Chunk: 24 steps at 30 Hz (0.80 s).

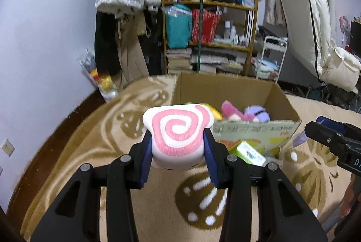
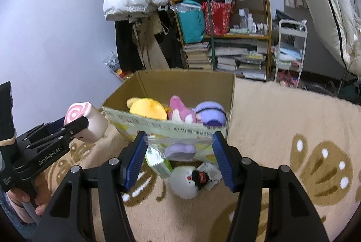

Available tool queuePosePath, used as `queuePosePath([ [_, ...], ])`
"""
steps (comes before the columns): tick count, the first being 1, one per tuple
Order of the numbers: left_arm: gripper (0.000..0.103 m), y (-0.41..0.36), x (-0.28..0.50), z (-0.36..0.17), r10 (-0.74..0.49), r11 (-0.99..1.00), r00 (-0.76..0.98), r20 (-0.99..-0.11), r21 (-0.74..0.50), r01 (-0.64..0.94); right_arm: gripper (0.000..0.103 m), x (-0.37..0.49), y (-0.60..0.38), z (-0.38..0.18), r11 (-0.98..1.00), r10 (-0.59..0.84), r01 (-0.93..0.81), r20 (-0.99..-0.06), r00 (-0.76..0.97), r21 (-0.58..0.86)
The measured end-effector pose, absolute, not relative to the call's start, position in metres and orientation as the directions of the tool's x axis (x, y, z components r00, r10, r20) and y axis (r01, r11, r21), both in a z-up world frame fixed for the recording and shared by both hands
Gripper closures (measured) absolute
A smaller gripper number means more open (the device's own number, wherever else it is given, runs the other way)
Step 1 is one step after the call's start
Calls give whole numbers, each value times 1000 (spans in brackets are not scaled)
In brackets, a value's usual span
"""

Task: Organize soft objects
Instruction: 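Lift the swirl cake plush with the left tool and carry it over the box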

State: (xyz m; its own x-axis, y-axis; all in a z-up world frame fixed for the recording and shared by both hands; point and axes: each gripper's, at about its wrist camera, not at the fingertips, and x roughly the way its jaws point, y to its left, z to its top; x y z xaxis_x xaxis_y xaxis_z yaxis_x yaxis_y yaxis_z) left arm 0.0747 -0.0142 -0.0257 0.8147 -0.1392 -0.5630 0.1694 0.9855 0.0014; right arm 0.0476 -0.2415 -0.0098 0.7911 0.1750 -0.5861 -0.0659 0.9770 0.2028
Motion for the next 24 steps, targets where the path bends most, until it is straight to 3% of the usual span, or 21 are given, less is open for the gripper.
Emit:
queuePosePath([
  [24, 62, -44, 113, -2, -125, 975, 904, -409, 119, 188, 40, 93, -253, 23, 988, 102, -33, -466, 879, 153],
])
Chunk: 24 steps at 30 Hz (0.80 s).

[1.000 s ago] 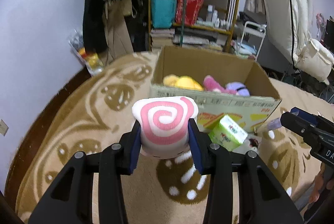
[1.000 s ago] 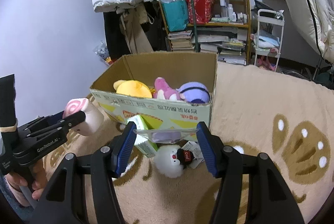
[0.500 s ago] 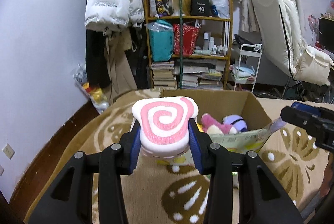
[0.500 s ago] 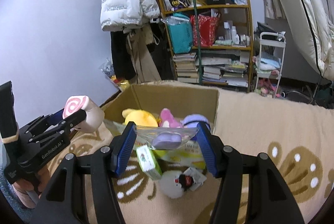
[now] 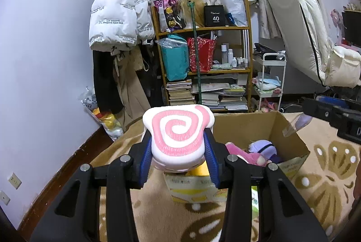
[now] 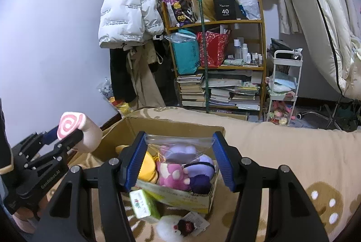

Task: Organize soft objects
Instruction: 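Lift the swirl cake plush with the left tool and carry it over the box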

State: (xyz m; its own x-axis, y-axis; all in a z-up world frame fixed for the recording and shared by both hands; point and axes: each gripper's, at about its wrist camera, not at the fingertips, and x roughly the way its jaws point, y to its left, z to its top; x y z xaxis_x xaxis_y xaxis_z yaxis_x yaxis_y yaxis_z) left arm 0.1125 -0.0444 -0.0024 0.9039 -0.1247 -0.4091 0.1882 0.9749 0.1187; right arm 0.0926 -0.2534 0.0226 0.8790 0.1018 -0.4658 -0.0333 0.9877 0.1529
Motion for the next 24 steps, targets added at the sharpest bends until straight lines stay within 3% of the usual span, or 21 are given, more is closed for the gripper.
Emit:
queuePosePath([
  [14, 61, -59, 130, -26, -136, 964, 877, -460, 141, 223, 40, 109, -241, -7, 999, 38, -21, -509, 860, 40],
  [24, 59, -69, 132, -35, -153, 954, 858, -490, 153, 258, 40, 109, -241, -16, 999, 41, -21, -539, 841, 43],
])
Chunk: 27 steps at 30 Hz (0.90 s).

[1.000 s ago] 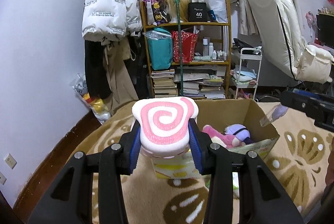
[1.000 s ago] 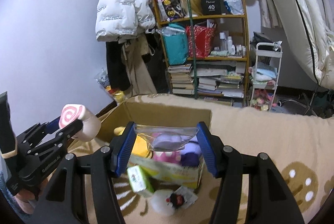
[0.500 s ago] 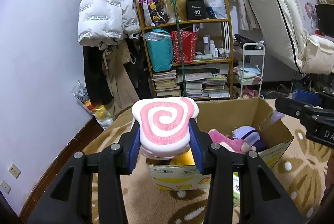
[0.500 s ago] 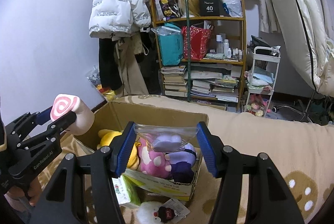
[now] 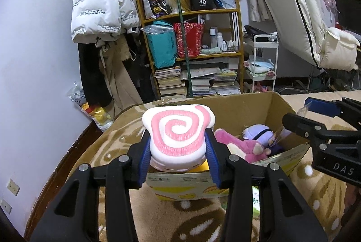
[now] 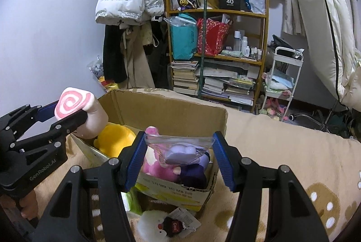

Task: Organize soft objects
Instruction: 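Lift the swirl cake plush with the left tool and carry it over the box, then open the left tool to drop the swirl cake plush into the box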

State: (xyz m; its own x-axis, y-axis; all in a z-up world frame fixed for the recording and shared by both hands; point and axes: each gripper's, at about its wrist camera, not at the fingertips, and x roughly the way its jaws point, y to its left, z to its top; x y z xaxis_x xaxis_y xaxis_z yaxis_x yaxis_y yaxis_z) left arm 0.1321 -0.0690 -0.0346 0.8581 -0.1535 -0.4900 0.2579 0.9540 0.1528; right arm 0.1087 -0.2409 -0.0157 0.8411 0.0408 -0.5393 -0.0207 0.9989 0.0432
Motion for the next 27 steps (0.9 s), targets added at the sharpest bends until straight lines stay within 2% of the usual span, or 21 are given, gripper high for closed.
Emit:
queuePosePath([
  [7, 49, -70, 134, -40, -144, 954, 854, -501, 159, 254, 40, 111, -247, -19, 997, 45, -5, -564, 825, 72],
  [14, 43, -70, 134, -41, -143, 953, 848, -510, 161, 257, 40, 111, -250, -22, 996, 58, -5, -577, 814, 94],
  [16, 31, -70, 135, -41, -135, 954, 848, -512, 163, 250, 39, 110, -250, -22, 996, 57, -3, -578, 814, 94],
  [20, 24, -65, 133, -38, -147, 959, 853, -500, 141, 248, 38, 109, -251, -22, 995, 58, -1, -582, 811, 98],
  [27, 15, -59, 132, -35, -133, 966, 849, -512, 126, 227, 24, 102, -251, -20, 994, 55, 7, -576, 816, 105],
])
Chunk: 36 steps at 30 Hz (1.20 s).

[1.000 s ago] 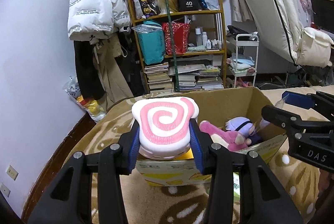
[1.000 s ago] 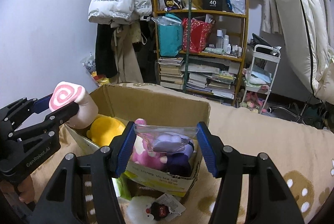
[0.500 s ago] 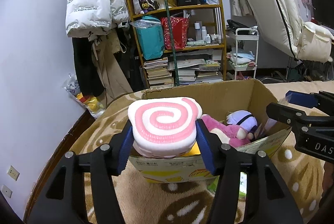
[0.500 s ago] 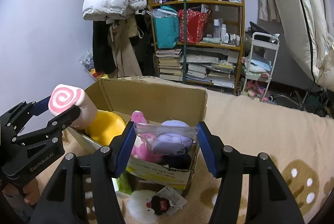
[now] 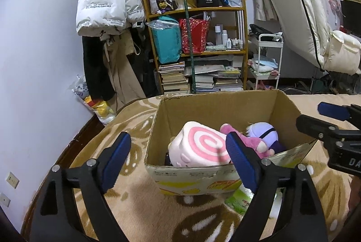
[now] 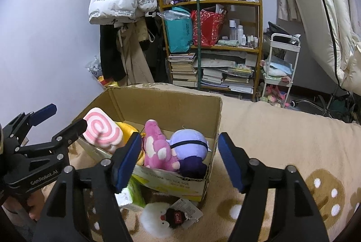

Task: Organize soft objects
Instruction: 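Open the left tool to drop the swirl cake plush into the box, then move the left tool to the green tissue pack while the right tool approaches the white plush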

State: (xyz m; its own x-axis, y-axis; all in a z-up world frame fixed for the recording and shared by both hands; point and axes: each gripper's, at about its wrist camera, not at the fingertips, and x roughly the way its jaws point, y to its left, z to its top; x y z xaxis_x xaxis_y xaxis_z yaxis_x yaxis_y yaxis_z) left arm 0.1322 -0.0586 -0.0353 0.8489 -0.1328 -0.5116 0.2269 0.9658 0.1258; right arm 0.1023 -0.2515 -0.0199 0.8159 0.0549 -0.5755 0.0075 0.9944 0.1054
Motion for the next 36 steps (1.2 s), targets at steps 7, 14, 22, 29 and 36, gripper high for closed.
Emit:
queuePosePath([
  [7, 9, -51, 121, -29, -144, 968, 846, -514, 103, 227, 11, 85, -250, -16, 994, 48, 18, -578, 814, 108],
  [14, 3, -43, 97, -19, -133, 968, 855, -501, 121, 221, 1, 71, -251, -10, 994, 43, 25, -587, 808, 107],
  [22, 3, -28, 85, -10, -114, 974, 848, -517, 108, 197, 0, 51, -248, -5, 995, 27, 38, -599, 800, 96],
  [29, 3, -23, 73, -8, -114, 972, 831, -545, 112, 207, 0, 36, -241, -7, 996, 27, 32, -621, 783, 85],
  [36, 3, -27, 53, -12, -113, 967, 816, -566, 127, 222, 0, 22, -235, -7, 998, 25, 21, -626, 779, 67],
])
